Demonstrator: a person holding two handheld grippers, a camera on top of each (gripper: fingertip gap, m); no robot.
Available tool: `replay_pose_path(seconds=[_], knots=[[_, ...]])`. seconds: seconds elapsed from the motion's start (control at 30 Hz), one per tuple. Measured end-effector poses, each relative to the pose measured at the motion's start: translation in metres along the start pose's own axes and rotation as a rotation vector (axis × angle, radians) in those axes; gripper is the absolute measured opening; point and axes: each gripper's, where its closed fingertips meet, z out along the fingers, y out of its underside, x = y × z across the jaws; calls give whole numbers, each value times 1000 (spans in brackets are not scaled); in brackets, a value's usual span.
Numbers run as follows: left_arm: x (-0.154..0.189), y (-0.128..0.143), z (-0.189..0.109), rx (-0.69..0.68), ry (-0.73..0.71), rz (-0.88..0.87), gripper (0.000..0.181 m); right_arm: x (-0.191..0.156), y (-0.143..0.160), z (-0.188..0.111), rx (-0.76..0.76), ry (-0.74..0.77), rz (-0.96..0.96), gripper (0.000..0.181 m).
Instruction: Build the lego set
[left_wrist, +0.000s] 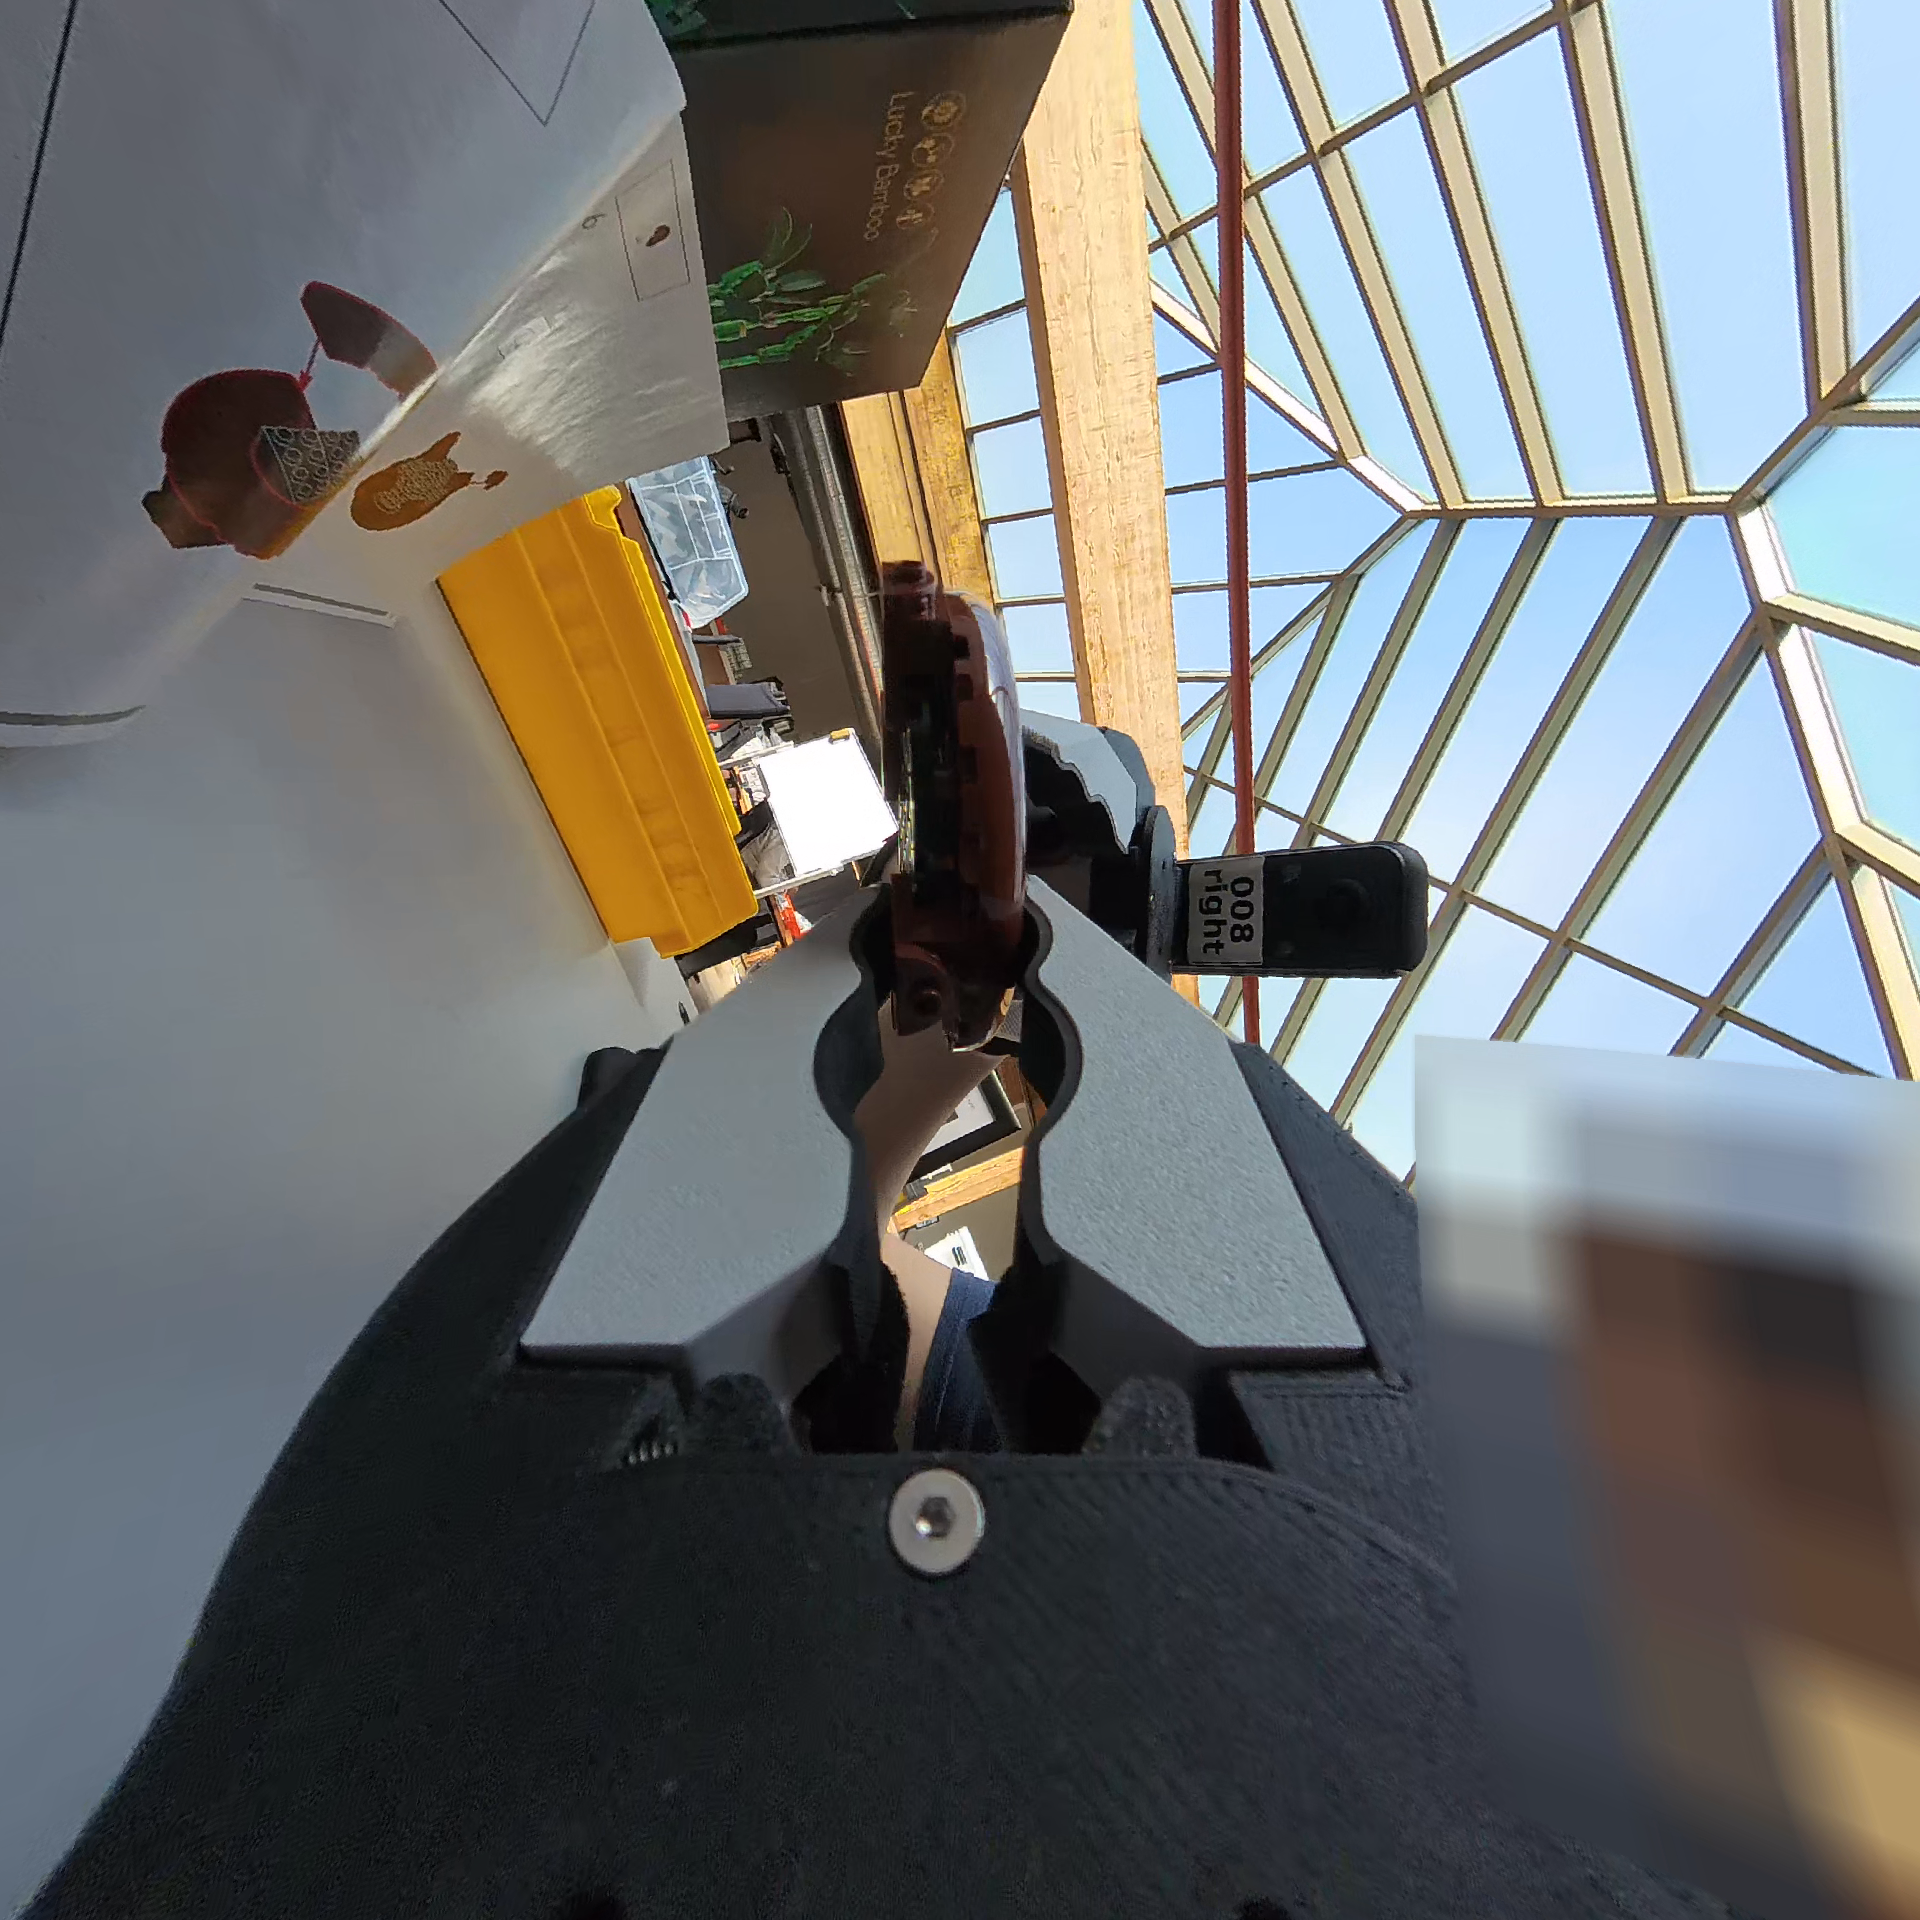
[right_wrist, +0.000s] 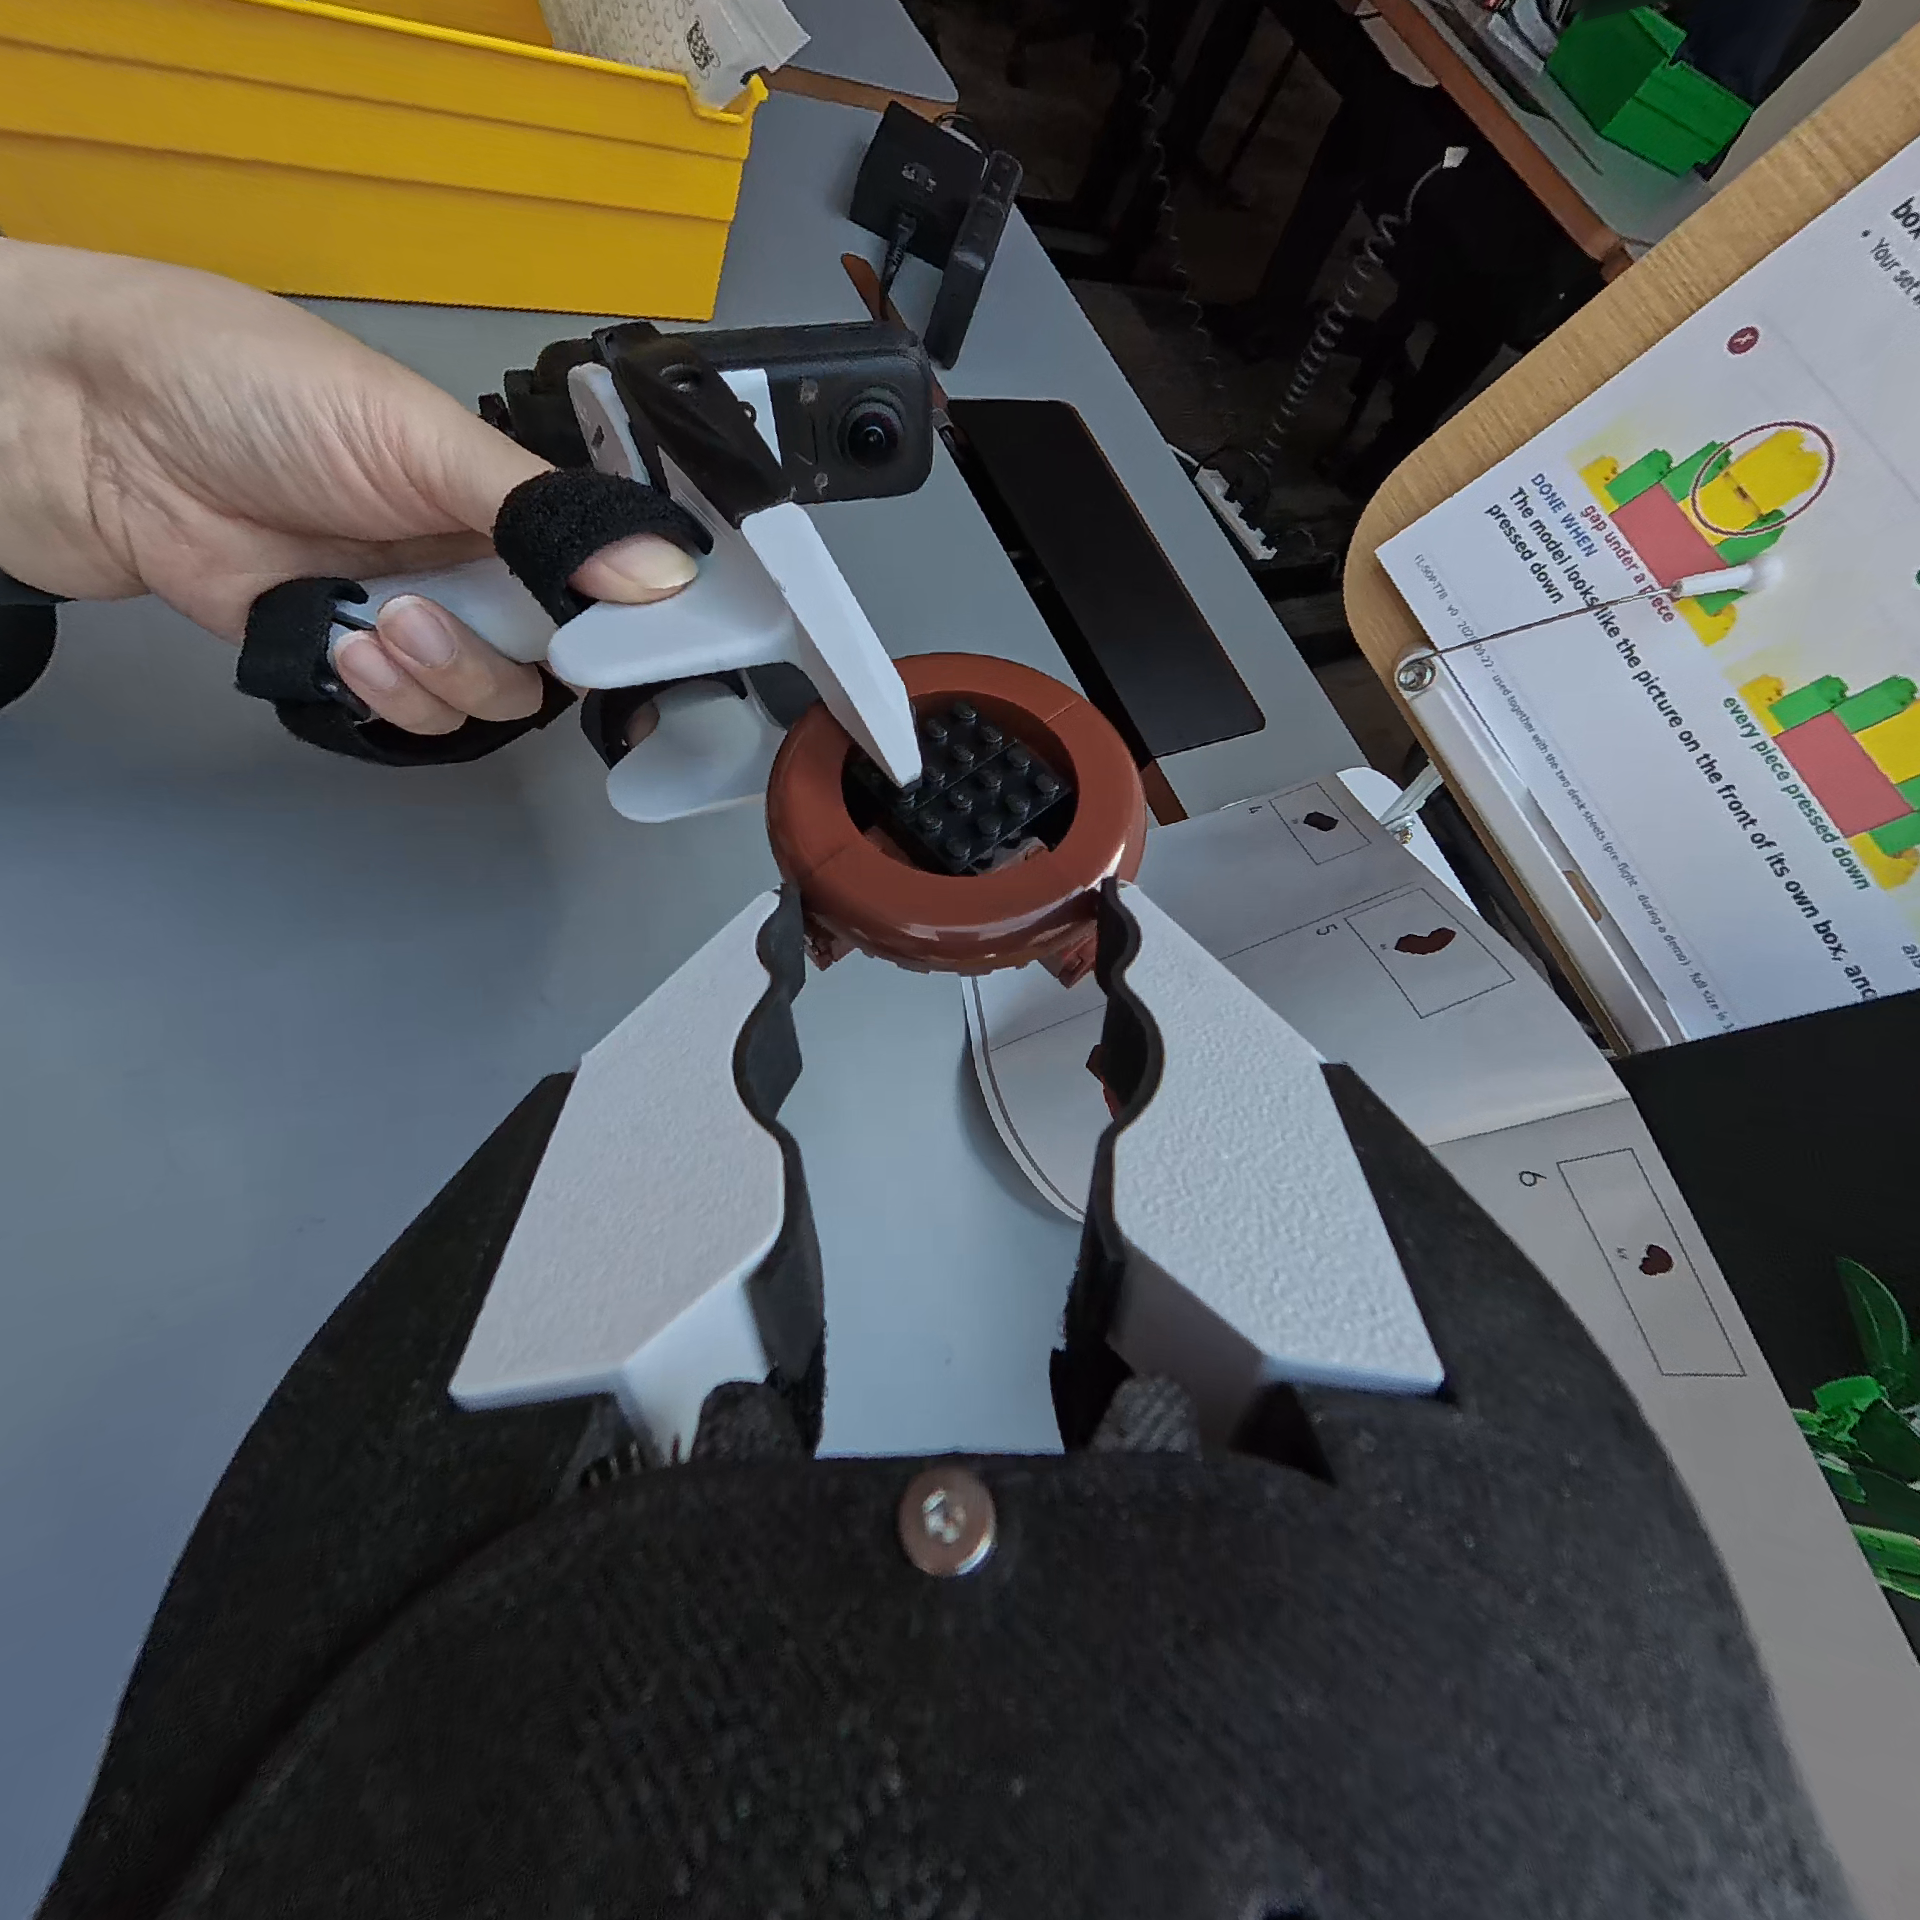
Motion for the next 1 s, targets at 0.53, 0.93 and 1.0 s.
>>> replay_pose_path(seconds=[0.53, 0.93, 1.0], knots=[[4, -1, 1, 15, -2, 26, 19, 1, -2, -1, -5, 39, -70, 56], [9, 3, 3, -2, 69, -39, 19, -2, -8, -7, 23, 42, -122, 56], [10, 3, 4, 1, 89, -54, 19, -1, -8, -8, 17, 42, -98, 56]])
